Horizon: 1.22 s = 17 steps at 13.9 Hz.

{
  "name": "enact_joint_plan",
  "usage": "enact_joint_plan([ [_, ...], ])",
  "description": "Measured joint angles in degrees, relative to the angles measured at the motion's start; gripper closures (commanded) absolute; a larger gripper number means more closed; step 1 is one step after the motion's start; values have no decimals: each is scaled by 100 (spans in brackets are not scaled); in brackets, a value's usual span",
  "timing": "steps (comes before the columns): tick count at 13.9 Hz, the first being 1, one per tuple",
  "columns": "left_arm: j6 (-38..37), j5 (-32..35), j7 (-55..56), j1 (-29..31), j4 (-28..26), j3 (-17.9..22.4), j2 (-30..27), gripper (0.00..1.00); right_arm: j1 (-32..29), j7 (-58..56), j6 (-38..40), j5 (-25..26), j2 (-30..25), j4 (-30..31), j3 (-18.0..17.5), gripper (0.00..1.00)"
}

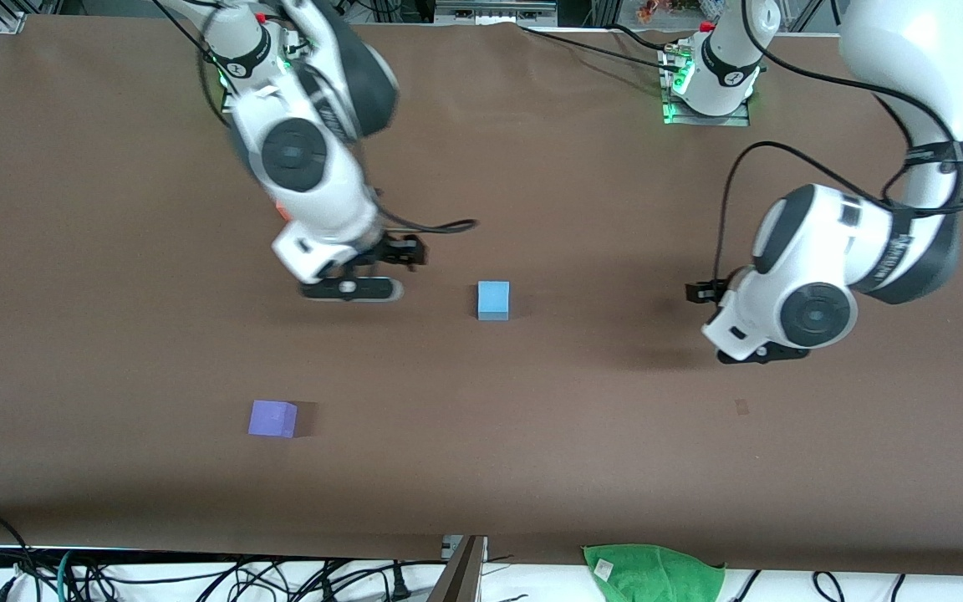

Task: Place blue block between orange and purple blocks
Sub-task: 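Reach the right gripper to the blue cube while the left gripper withdraws, then close the right gripper on the blue cube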

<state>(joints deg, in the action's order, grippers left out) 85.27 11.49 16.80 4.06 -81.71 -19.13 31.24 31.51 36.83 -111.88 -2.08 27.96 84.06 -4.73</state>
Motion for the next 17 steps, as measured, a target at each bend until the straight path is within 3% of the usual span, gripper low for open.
enact_joint_plan([
  [3,123,-2,-1148,37,86,393,-425,0,371,556,-781,15,480,-5,6,0],
  [5,290,-416,-1802,-23,75,734,-960,0,609,913,-1246,222,742,-7,11,0],
  [7,474,-1072,-2141,-339,26,1415,-1545,0,828,1302,-1619,486,1005,-10,18,0],
  [9,614,-1196,-2208,-980,-126,2255,-2040,0,981,1632,-1943,705,1250,-13,31,0],
  [10,741,-1197,-2213,-1142,-256,2460,-2232,0,1020,1712,-2048,771,1352,-15,34,0],
  [15,1722,-1155,-2213,-1134,-1587,2535,-3044,0,1087,1786,-2630,805,1724,-25,61,0],
  [17,1666,-1113,-2188,-787,-1701,2191,-3127,0,1141,1845,-2745,904,1813,-25,129,0],
])
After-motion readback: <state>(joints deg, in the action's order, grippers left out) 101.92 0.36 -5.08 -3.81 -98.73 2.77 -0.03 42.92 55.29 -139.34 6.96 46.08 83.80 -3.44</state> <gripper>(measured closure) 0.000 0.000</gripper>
